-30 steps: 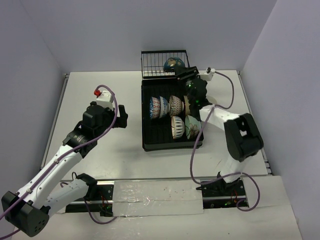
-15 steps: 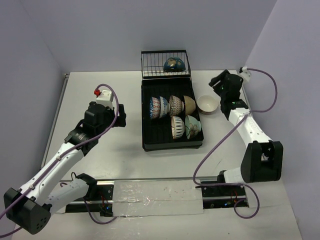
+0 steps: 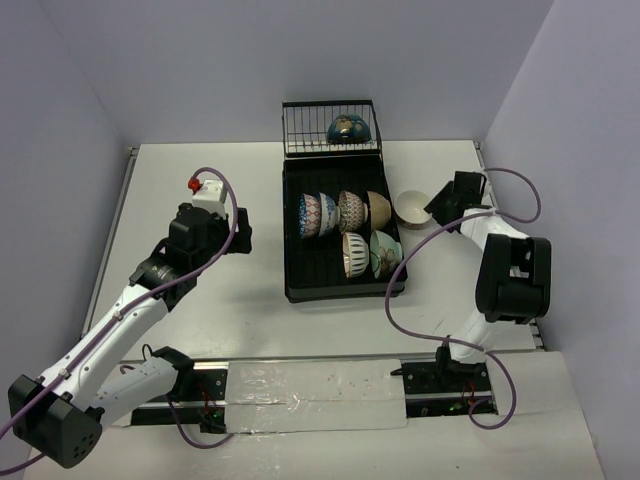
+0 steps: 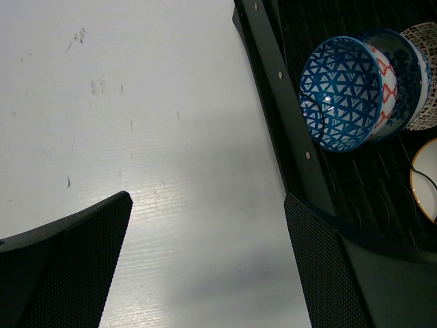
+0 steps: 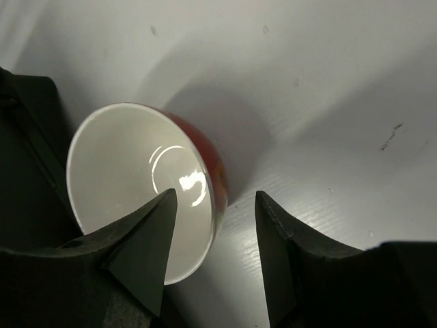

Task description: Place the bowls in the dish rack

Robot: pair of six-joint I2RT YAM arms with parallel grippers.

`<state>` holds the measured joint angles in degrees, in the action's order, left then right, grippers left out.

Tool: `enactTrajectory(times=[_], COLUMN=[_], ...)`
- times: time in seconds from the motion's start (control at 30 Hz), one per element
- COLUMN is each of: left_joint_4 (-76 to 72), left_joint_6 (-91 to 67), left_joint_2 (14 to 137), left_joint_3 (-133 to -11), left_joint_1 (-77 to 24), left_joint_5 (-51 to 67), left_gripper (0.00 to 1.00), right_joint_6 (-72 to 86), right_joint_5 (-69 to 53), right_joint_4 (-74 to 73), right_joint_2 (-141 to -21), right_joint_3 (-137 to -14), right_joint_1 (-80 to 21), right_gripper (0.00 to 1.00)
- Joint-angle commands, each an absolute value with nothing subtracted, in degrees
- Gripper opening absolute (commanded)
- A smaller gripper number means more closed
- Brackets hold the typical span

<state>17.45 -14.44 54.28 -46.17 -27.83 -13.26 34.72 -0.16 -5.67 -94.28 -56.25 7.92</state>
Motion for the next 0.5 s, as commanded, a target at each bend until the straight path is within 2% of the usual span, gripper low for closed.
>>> enactTrajectory(times=[0.0, 0.17, 0.27, 0.37, 0.4, 0.47], left_joint_4=[16.35, 16.08, 16.08, 15.47, 15.38, 14.42], left_joint_6=[-14.06, -13.62, -13.27, -12.83, -12.57, -12.31], left_joint_2=[54.14, 53.88, 53.79, 53.35, 53.35, 52.74], left_joint_3=[-46.85, -46.84, -46.76, -46.58, -46.50, -46.32], left_joint_1=[-27.51, -27.51, -27.51, -27.51, -27.51, -27.51], left_joint_5=[-12.57, -12.31, -12.22, -11.17, -10.55, -7.84], left_gripper=[0.99, 0.99, 0.99, 0.99, 0.99, 0.99], right_joint_6=[33.49, 32.70, 32.34, 31.82, 31.38, 31.12], right_joint_5=[-0.88, -0.53, -0.44, -0.18, -0.18, -0.18], right_joint_4=[-5.45, -5.54, -5.19, -4.92, -4.92, -4.92], right_joint_2=[-95.53, -98.26, -98.79, -98.70, -98.79, -98.79], right_joint_3=[-59.41, -60.91, -60.91, -60.73, -60.73, -60.65], right_joint_1=[7.82, 7.82, 7.82, 7.82, 7.82, 7.82], right_gripper=[0.57, 0.50, 0.41, 0.29, 0.21, 0.11])
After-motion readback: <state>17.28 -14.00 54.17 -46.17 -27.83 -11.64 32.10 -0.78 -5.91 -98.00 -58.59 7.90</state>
